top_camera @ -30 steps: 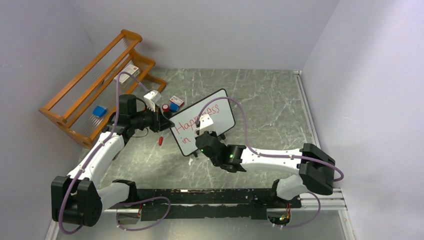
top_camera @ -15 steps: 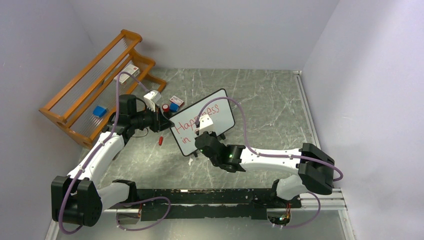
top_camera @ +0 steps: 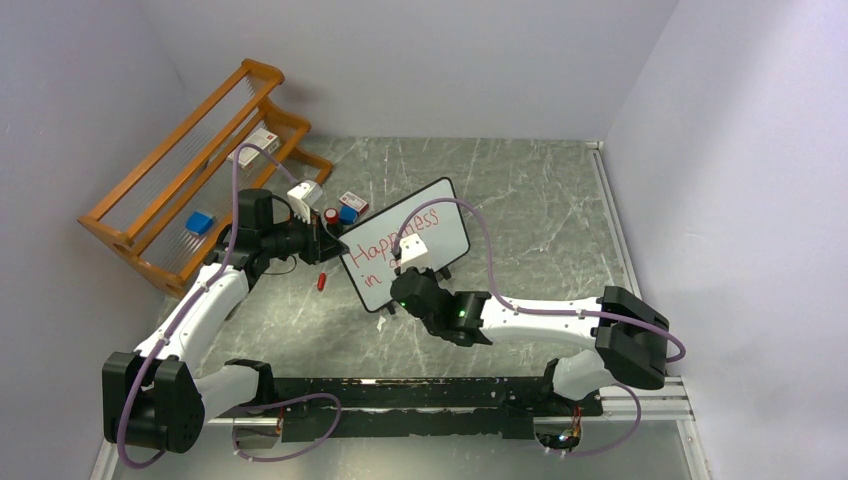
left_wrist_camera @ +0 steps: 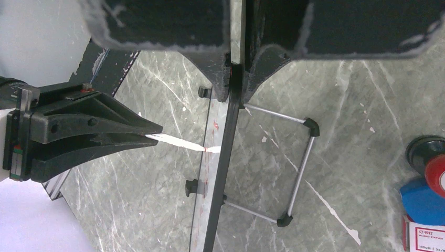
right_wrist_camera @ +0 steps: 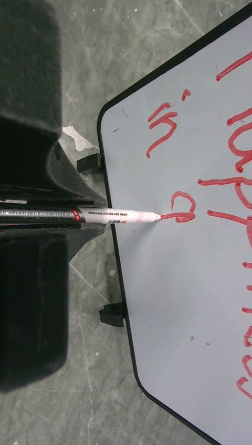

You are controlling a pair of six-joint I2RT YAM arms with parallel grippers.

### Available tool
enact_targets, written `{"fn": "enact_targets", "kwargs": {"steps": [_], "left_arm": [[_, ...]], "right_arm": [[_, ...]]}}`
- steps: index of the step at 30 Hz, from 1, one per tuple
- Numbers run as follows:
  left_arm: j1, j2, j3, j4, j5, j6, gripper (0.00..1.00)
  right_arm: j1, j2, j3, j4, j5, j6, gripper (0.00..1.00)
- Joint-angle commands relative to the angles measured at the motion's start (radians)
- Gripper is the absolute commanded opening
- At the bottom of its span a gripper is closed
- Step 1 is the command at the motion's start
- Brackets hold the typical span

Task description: Write a sentence on the whiteboard

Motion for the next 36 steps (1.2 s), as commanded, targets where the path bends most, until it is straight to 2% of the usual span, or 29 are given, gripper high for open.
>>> {"fn": "enact_targets", "kwargs": {"steps": [1,17,24,36], "left_arm": [[0.005,0.023,-0.018,-0.089,-0.096,0.057,0.05],[0.004,0.021,-0.02,-0.089,-0.096,0.057,0.05],[0.004,0.021,-0.02,-0.09,-0.096,0.058,0.05],[0.005,0.023,-0.018,-0.09,-0.099,0.058,0.05]], "right_arm": [[0.0,0.0,-0.023,-0.015,-0.018,0.033,0.0],[0.028,0.009,0.007,-0.01,-0.05,0.029,0.0],[0.029,-0.003,0.015,0.032,-0.012,0.033,0.0],[0.03,-0.106,-0.017,0.025,-0.009,0.02,0.0]]}}
